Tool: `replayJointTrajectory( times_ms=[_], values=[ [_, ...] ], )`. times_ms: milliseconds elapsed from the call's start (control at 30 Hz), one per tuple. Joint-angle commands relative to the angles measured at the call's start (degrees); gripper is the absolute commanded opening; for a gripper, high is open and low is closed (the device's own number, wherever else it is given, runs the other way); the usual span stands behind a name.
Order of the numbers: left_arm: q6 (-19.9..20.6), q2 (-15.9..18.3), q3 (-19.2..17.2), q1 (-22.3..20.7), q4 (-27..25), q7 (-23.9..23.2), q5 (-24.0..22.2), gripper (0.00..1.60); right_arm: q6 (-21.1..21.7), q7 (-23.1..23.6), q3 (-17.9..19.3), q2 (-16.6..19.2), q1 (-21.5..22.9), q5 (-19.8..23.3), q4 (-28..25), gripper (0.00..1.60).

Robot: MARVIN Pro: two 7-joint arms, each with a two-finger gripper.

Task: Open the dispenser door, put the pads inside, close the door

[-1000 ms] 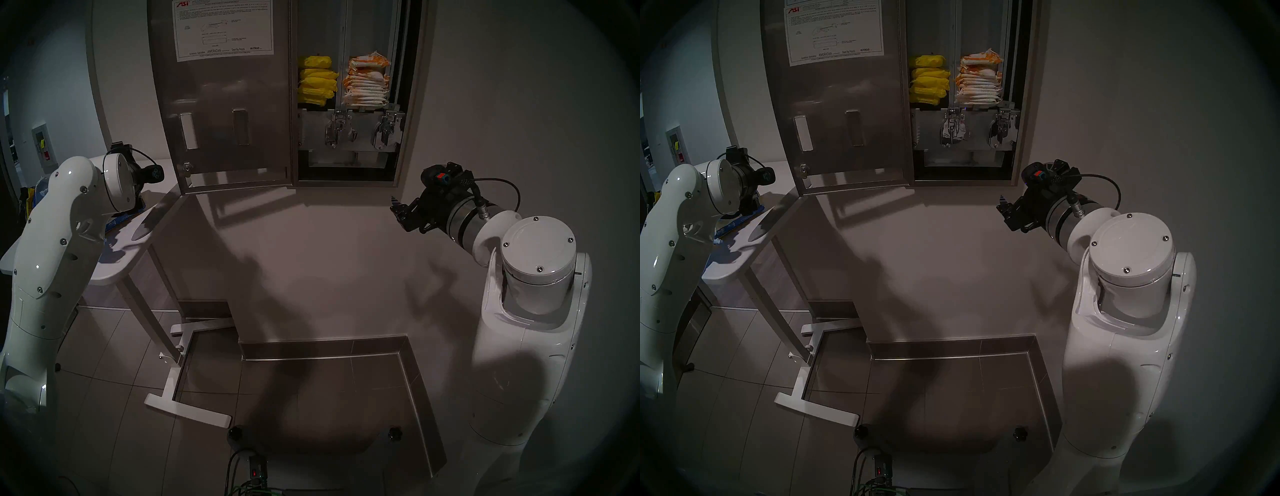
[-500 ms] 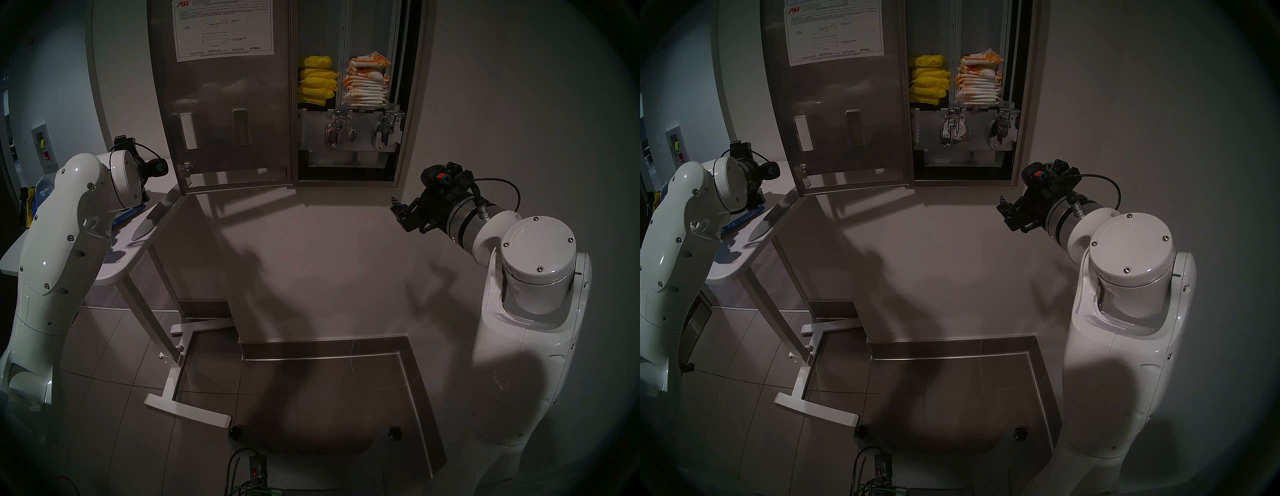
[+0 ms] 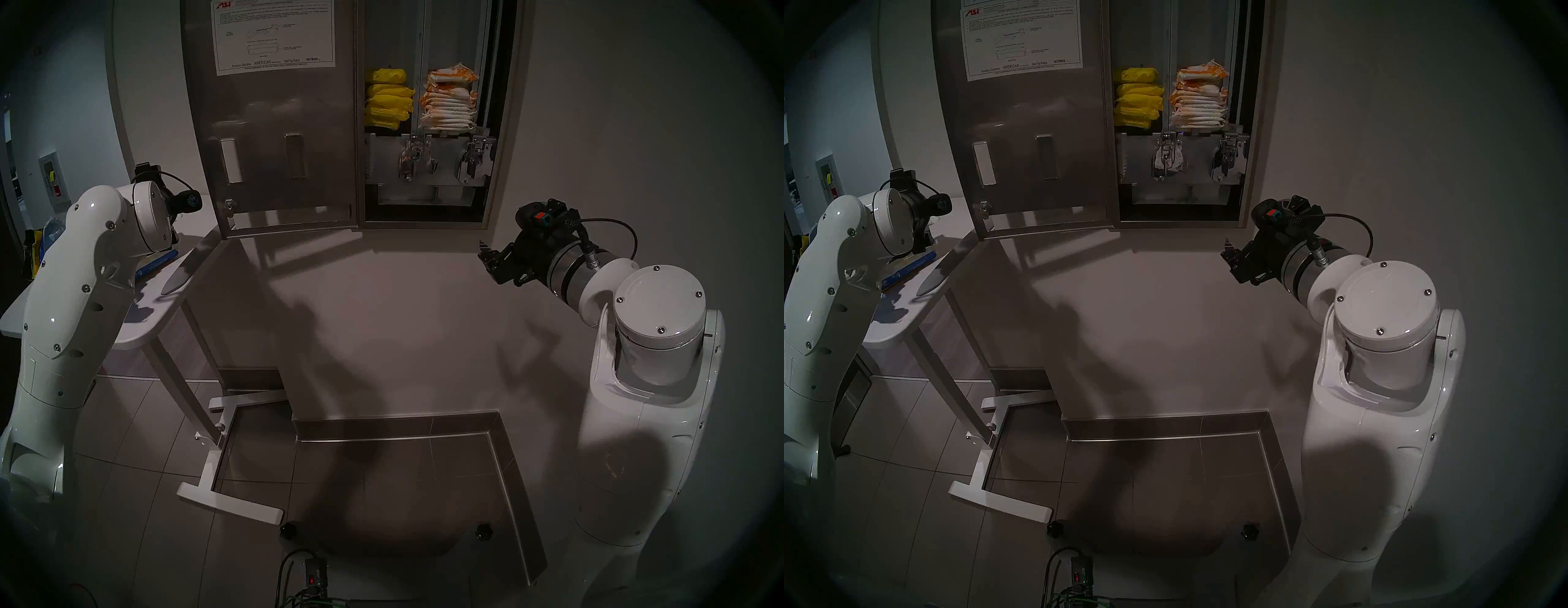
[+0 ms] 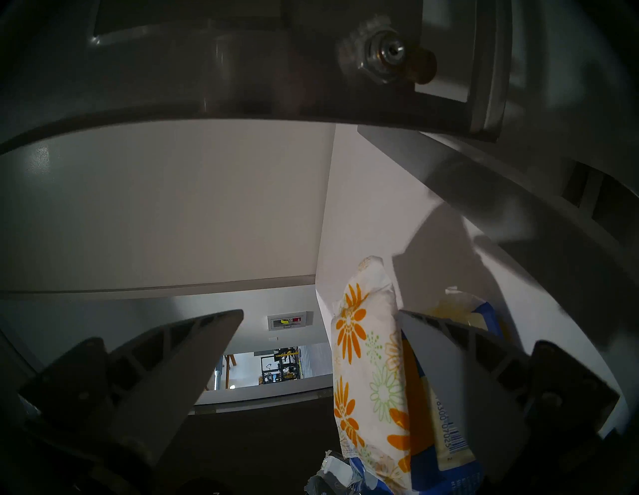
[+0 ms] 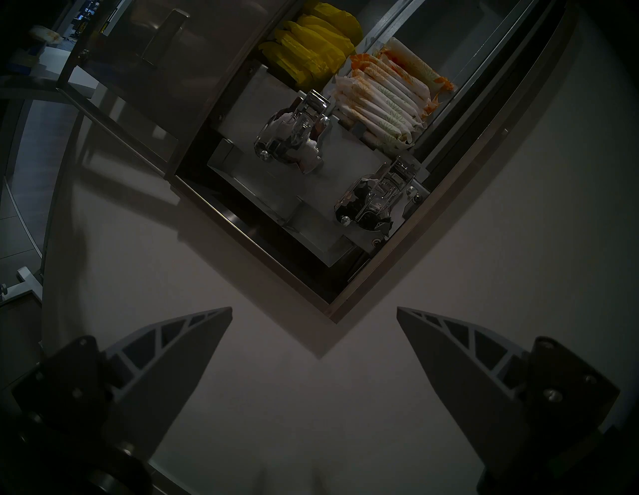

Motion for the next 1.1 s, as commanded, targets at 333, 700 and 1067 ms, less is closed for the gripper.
replayJointTrajectory(
  times_ms=[333, 700, 1067],
  values=[
    [0.3, -0.2, 0.4, -3.1, 0.7, 1.3, 0.7, 1.60, 0.1, -0.7, -0.1, 0.0, 1.0, -0.1, -1.6, 1.60],
    [1.0, -2.0, 1.5, -4.7, 3.7, 3.4, 0.9, 1.60, 0.1, -0.7, -0.1, 0.0, 1.0, -0.1, -1.6, 1.60],
    [1.7, -3.4, 2.3, -5.9, 5.3, 5.9, 1.8, 1.60, 0.1, -0.6, -0.1, 0.1, 1.0, 0.0, -1.6, 1.60]
  ],
)
